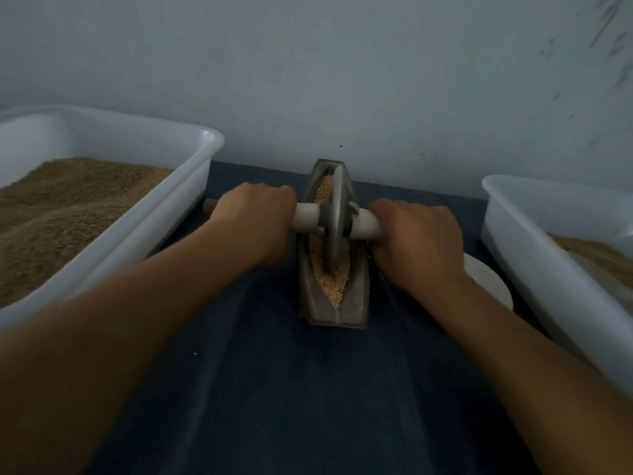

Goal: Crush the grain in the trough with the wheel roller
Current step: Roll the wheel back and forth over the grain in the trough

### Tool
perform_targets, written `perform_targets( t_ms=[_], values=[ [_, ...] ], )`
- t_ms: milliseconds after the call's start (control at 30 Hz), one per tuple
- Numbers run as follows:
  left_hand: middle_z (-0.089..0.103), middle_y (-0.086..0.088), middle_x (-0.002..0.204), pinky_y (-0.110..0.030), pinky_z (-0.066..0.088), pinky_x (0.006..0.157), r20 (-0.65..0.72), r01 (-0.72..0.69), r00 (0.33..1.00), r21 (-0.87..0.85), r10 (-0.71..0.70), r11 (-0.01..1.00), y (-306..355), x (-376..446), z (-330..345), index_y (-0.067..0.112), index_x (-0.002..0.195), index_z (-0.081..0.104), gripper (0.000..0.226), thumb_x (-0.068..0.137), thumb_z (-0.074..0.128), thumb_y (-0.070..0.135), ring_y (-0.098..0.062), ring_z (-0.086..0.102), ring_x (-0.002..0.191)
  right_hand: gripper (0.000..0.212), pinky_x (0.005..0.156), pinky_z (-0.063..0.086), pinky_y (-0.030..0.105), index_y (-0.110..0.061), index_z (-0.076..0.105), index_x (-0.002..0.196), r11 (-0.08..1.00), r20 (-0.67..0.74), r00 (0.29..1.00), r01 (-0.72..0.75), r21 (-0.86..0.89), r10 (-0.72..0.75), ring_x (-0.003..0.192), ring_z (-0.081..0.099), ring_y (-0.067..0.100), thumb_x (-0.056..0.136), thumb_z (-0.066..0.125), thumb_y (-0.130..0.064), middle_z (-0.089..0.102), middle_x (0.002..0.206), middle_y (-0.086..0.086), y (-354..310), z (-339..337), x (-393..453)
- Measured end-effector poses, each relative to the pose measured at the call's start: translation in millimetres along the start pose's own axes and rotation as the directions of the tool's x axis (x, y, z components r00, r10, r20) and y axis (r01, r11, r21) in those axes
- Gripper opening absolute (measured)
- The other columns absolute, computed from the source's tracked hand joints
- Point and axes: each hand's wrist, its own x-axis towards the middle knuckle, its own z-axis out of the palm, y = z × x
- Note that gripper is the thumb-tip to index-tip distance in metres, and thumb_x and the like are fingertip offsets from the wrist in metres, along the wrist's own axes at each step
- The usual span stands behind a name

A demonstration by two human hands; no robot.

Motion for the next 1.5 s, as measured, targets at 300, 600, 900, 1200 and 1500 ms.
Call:
perform_targets(
  t_ms=[300, 600, 900, 1200, 1500],
  values=[
    [0.047, 0.002, 0.084, -0.034, 0.042, 0.061, -0.075, 0.007, 0.997, 0.080, -0.001, 0.997, 4, -33, 0, 0.019, 0.106, 0.040, 0.050, 0.078, 0.077, 0.037, -0.018, 0.050, 0.072, 0.017, 0.063, 0.031, 0.032, -0.020, 0.066, 0.092, 0.997, -0.047, 0.998, 0.040, 0.060, -0.037, 0.069, 0.058, 0.026, 0.076, 0.068, -0.023, 0.064, 0.078, 0.000, -5, -20, -19],
    [0.062, -0.014, 0.108, -0.040, 0.037, 0.067, -0.116, 0.061, 0.992, 0.027, -0.058, 0.998, 11, 27, 1, 0.008, 0.111, 0.045, 0.033, 0.087, 0.067, 0.018, -0.031, 0.060, 0.094, 0.028, 0.059, 0.027, 0.030, -0.028, 0.060, 0.105, 0.997, 0.120, 0.991, -0.060, -0.049, 0.065, 0.076, 0.063, 0.024, 0.081, 0.068, -0.039, 0.066, 0.090, -0.004, 14, 29, 24],
    [0.059, -0.010, 0.098, -0.040, 0.042, 0.070, 0.070, 0.114, 0.991, 0.049, -0.117, 0.992, 3, 84, 1, 0.008, 0.120, 0.056, 0.041, 0.083, 0.070, 0.018, -0.029, 0.058, 0.092, 0.028, 0.061, 0.035, 0.029, -0.030, 0.065, 0.107, 0.995, 0.326, 0.941, -0.074, -0.063, 0.091, 0.090, 0.063, 0.026, 0.080, 0.068, -0.035, 0.068, 0.102, 0.001, 31, 46, 81],
    [0.042, -0.002, 0.072, -0.039, 0.043, 0.067, 0.079, 0.100, 0.991, 0.054, -0.104, 0.994, 5, 74, -2, 0.012, 0.113, 0.060, 0.042, 0.076, 0.075, 0.026, -0.024, 0.050, 0.076, 0.022, 0.051, 0.028, 0.023, -0.029, 0.065, 0.097, 0.993, 0.334, 0.935, -0.107, -0.055, 0.119, 0.075, 0.058, 0.022, 0.078, 0.070, -0.038, 0.067, 0.095, 0.001, 27, 42, 67],
    [0.038, 0.000, 0.072, -0.037, 0.039, 0.067, 0.009, 0.040, 0.999, 0.135, -0.042, 0.990, 10, 18, -5, 0.018, 0.113, 0.058, 0.035, 0.083, 0.070, 0.030, -0.020, 0.047, 0.076, 0.021, 0.055, 0.026, 0.028, -0.029, 0.062, 0.091, 0.999, 0.179, 0.983, -0.032, 0.007, 0.030, 0.071, 0.063, 0.025, 0.076, 0.073, -0.038, 0.067, 0.079, -0.002, 10, 8, 13]
  ],
)
